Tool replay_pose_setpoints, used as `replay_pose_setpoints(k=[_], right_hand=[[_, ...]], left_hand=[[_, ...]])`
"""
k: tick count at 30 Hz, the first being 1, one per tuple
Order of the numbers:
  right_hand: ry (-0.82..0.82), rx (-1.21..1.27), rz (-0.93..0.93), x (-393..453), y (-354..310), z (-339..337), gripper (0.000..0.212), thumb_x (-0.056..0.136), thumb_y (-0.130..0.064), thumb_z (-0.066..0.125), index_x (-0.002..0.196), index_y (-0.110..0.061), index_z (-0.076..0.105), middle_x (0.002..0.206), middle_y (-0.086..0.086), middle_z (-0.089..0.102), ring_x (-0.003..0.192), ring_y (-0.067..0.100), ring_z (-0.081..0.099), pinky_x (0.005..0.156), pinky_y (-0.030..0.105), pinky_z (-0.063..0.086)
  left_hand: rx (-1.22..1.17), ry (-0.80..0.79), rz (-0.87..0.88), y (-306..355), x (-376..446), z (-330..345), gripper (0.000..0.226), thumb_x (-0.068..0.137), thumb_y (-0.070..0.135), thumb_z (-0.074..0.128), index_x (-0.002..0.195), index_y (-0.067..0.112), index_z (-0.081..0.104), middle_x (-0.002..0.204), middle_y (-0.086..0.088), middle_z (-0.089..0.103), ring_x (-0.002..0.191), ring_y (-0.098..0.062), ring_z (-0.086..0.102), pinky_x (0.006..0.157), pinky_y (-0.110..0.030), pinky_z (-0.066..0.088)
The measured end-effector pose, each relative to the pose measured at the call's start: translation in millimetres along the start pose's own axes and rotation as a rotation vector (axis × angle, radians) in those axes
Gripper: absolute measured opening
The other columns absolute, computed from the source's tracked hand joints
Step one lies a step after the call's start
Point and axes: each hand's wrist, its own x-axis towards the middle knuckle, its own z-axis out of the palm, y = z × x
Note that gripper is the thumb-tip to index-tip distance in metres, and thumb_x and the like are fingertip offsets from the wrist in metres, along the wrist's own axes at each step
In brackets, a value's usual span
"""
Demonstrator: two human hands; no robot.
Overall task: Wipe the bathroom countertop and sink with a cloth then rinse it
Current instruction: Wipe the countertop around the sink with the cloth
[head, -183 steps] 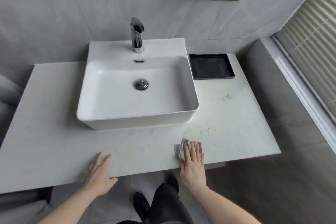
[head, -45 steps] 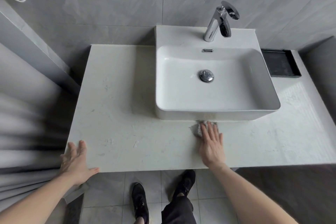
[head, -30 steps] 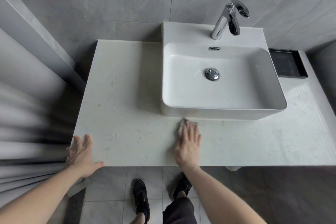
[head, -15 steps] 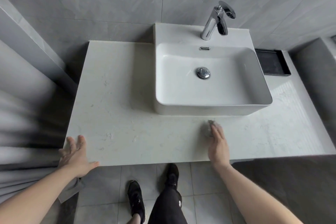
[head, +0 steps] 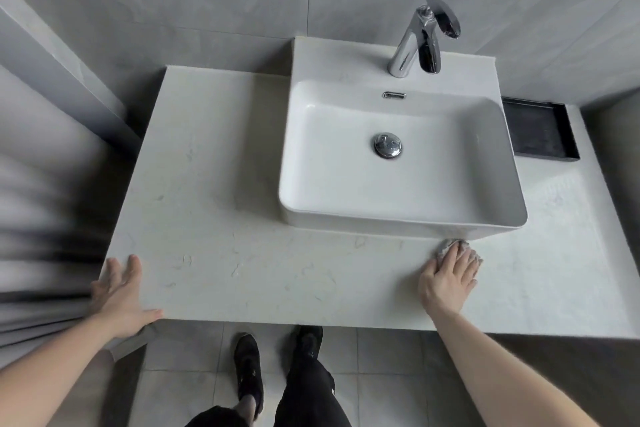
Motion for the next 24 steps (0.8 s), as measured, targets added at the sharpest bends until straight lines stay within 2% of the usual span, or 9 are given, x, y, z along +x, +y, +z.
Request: replay_pose_setpoints(k=[2,6,12,15,17,20,24], right_hand=[[-0.016,0.001,-0.114,-33.6,-21.6,20.3,0.073,0.096,-0.043,0.026,0.164,-0.02,0.016,0.173,0.003,0.004,0.159,0.024,-0.003,0.127,0.054,0.006],[-0.113,-0.018,-0.302,-97.1,-67.4,52.9,0.069,0.102,-0.038,0.029,0.165,-0.022,0.004,0.173,0.0,-0.004,0.159,0.02,-0.013,0.129,0.05,0.001],[-0.345,-0.089,-0.726,-156.6,-129.4,76.3,0.073,0.1,-0.02,0.031,0.164,-0.023,-0.004,0.169,-0.005,-0.023,0.153,0.018,-0.031,0.125,0.046,-0.013],[-0.4,-0.121,-0.836,-149.4,-123.2,74.3,0.068,0.105,-0.024,0.031,0.165,-0.026,-0.001,0.17,-0.01,-0.02,0.155,0.017,-0.027,0.126,0.045,-0.011],[-0.385,-0.139,-0.916,-137.5,-107.2,69.2,0.072,0.104,-0.025,0.04,0.165,-0.028,0.001,0.171,-0.01,-0.014,0.157,0.017,-0.02,0.127,0.043,-0.006],[-0.329,-0.158,-0.859,-120.8,-78.7,60.5,0.078,0.101,-0.028,0.049,0.165,-0.03,0.003,0.172,-0.01,-0.008,0.159,0.019,-0.011,0.128,0.043,-0.001],[-0.211,-0.17,-0.559,-109.7,-54.7,47.5,0.066,0.105,-0.036,0.035,0.165,-0.029,0.008,0.173,-0.007,-0.004,0.159,0.017,-0.012,0.129,0.048,0.005]], left_hand=[[0.003,0.0,-0.018,2.3,0.0,0.2,0.138,0.067,0.06,0.081,0.157,0.02,-0.016,0.161,-0.018,-0.028,0.151,-0.047,-0.001,0.122,-0.049,0.017],[0.011,0.003,-0.036,5.6,-1.6,-1.2,0.137,0.066,0.059,0.081,0.156,0.023,-0.016,0.161,-0.012,-0.027,0.146,-0.051,0.009,0.117,-0.051,0.029],[0.002,-0.009,-0.036,4.6,-2.2,-2.1,0.136,0.069,0.058,0.079,0.155,0.024,-0.019,0.16,-0.011,-0.03,0.148,-0.05,0.002,0.119,-0.051,0.028],[-0.015,0.003,-0.038,4.0,-4.9,-1.4,0.133,0.07,0.057,0.079,0.155,0.027,-0.02,0.16,-0.007,-0.032,0.147,-0.049,0.004,0.12,-0.05,0.027],[-0.029,0.008,-0.038,2.7,-6.8,-1.5,0.132,0.071,0.058,0.078,0.155,0.03,-0.019,0.161,-0.005,-0.032,0.148,-0.047,0.003,0.121,-0.048,0.026],[-0.038,0.029,-0.028,1.7,-8.8,-1.5,0.132,0.07,0.059,0.077,0.155,0.033,-0.02,0.161,-0.003,-0.033,0.149,-0.046,0.004,0.12,-0.047,0.029],[-0.038,0.046,-0.001,-1.5,-11.3,-4.8,0.133,0.069,0.064,0.076,0.156,0.032,-0.02,0.163,-0.004,-0.03,0.151,-0.043,0.007,0.115,-0.045,0.037]])
